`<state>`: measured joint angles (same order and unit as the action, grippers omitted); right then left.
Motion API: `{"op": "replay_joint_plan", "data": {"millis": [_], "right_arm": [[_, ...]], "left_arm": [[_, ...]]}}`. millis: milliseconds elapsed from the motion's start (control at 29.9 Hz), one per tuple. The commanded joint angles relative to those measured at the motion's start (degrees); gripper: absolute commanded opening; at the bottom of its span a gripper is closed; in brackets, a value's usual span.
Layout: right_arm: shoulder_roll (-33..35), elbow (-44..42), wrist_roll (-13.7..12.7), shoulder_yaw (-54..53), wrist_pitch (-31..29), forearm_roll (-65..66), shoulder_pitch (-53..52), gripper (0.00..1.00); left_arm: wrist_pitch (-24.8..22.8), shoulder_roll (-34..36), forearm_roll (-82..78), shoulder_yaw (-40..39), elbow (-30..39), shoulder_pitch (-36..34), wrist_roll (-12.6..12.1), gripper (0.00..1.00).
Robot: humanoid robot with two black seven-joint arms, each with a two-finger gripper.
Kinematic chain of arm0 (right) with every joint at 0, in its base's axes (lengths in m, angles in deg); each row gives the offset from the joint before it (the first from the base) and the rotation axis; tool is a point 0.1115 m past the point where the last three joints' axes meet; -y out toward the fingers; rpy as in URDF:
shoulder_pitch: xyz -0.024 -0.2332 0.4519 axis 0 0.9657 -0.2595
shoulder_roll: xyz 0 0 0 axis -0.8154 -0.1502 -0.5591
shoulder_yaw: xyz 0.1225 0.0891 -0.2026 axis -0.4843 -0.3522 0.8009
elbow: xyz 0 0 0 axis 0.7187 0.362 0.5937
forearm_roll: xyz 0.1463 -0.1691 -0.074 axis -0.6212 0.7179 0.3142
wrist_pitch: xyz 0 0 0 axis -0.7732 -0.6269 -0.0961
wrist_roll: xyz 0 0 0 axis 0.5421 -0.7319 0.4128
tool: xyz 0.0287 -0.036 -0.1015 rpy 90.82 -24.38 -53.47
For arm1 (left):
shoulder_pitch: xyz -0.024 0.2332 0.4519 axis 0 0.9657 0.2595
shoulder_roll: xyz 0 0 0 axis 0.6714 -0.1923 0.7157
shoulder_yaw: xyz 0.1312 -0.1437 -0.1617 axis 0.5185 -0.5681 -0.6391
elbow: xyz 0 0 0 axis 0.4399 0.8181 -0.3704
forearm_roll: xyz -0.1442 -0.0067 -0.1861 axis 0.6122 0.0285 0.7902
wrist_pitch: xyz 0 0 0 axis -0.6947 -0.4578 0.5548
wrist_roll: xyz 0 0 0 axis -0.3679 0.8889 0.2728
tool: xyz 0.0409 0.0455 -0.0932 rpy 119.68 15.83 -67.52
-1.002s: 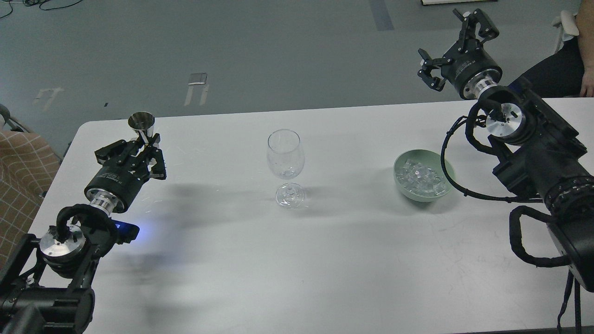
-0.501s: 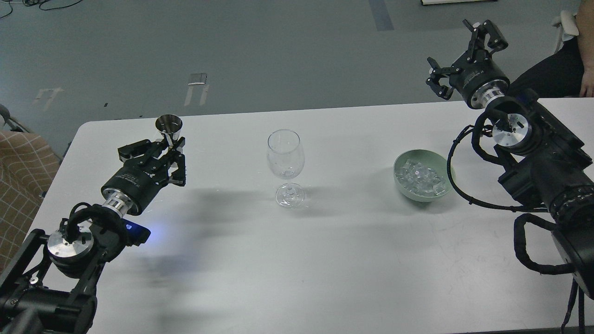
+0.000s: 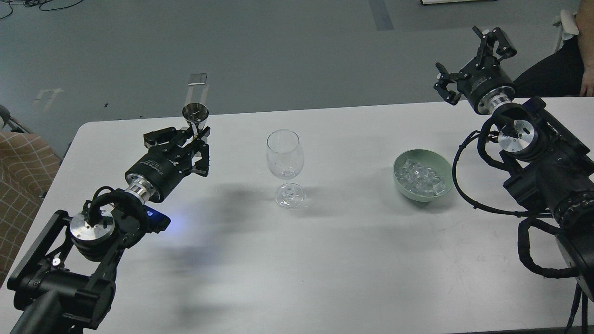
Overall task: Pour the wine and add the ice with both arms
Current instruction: 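Carry the jigger with the left gripper to just above the wine glass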
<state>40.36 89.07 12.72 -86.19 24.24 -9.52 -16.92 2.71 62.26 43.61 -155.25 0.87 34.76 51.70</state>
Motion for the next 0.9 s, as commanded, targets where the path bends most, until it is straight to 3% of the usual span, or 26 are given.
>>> {"op": "replay_joint_plan", "data": {"millis": [0, 868], "right_arm": [[-0.01, 0.19, -0.09, -0.01, 0.01, 0.00, -0.18, 1.00], [0.08, 0.28, -0.53, 0.17, -0.08, 0.00, -0.70, 1.00]], "left_arm": [[0.73, 0.04, -0.03, 0.04, 0.69, -0.30, -0.43, 0.05], [2.84, -1.19, -1.34, 6.36, 1.40, -5.83, -1.04, 0.05]]}}
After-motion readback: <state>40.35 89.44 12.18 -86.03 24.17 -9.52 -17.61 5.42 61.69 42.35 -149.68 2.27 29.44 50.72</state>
